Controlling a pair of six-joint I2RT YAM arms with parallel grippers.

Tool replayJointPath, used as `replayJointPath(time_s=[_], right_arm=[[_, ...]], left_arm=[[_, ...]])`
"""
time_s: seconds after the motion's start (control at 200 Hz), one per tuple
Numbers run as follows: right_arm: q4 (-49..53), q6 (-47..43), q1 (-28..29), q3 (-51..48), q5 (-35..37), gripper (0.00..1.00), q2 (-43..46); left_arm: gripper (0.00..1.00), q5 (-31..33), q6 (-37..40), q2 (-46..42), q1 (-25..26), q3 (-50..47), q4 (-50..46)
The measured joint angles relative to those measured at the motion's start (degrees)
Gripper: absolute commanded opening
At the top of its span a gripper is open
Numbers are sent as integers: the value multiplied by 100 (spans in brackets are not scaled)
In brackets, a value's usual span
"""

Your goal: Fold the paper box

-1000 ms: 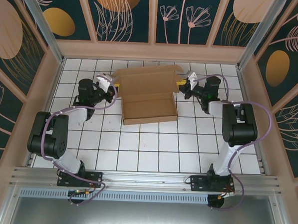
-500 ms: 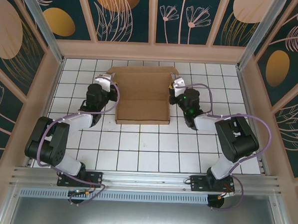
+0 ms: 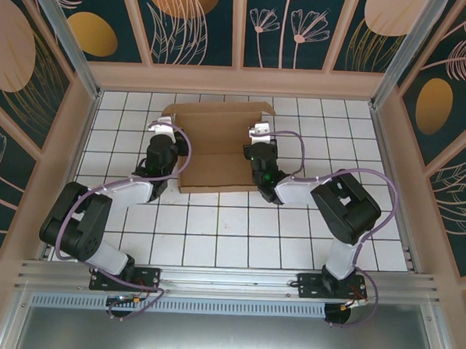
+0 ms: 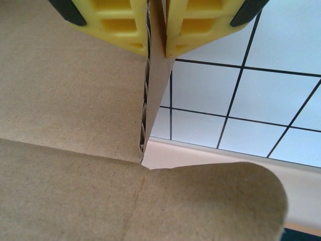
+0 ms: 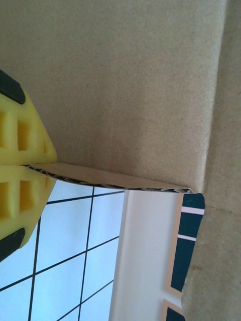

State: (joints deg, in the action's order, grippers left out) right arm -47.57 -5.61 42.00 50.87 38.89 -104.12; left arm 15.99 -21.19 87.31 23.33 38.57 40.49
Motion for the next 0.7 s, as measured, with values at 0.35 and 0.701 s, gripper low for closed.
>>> replayJointPath(time_s=[0.35, 0.701], right_arm=[[31, 7, -44, -402, -345, 0, 490], [282, 175, -977, -1558, -2608, 7, 1987]], left_arm=[[21, 24, 103, -590, 111, -212, -9], [29, -1161, 282, -1132, 179, -568, -24]])
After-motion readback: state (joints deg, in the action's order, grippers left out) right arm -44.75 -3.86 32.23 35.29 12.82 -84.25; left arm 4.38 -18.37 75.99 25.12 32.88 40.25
